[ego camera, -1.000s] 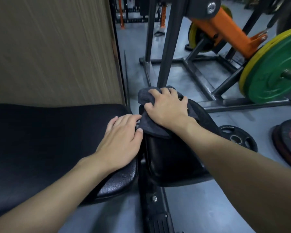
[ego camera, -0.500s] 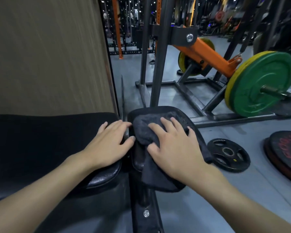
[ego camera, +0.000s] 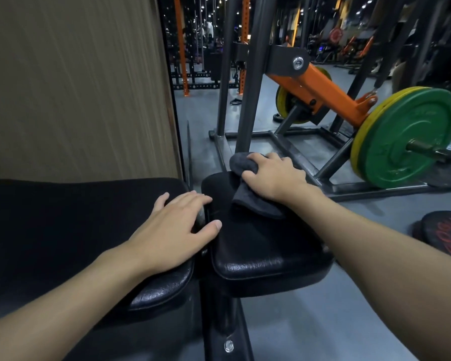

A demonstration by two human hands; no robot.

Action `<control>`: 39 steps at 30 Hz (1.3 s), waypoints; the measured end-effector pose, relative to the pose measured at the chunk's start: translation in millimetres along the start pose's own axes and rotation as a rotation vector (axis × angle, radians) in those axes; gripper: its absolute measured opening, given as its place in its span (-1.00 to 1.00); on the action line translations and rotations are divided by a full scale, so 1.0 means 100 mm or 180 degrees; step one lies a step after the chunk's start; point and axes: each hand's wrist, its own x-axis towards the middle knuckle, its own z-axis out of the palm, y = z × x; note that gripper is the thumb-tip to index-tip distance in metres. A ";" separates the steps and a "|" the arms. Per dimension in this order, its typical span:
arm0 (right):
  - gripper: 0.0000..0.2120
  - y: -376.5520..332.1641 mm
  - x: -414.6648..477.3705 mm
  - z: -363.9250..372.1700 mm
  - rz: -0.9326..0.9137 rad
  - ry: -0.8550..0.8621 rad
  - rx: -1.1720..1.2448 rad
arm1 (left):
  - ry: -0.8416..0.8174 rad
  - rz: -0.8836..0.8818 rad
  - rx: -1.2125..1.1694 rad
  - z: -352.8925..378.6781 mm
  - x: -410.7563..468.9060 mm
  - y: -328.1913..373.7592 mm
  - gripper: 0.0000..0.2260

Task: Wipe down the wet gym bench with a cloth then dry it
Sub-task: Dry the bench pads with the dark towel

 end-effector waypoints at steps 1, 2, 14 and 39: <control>-0.47 0.00 -0.01 0.00 0.0012 0.0015 -0.0011 | -0.0002 -0.0011 -0.0021 -0.01 0.00 0.00 -0.28; -0.47 0.00 -0.05 0.01 0.0005 0.0023 -0.0032 | -0.0023 -0.0024 -0.0032 -0.01 -0.02 0.01 -0.31; -0.45 0.29 -1.56 -0.04 -0.0011 0.0353 0.0098 | -0.0063 -0.0079 0.0064 -0.04 -0.08 0.09 -0.44; -0.46 -0.26 0.39 -0.11 -0.0277 -0.0748 0.0375 | 0.0056 -0.0016 -0.0150 0.01 0.00 0.05 -0.40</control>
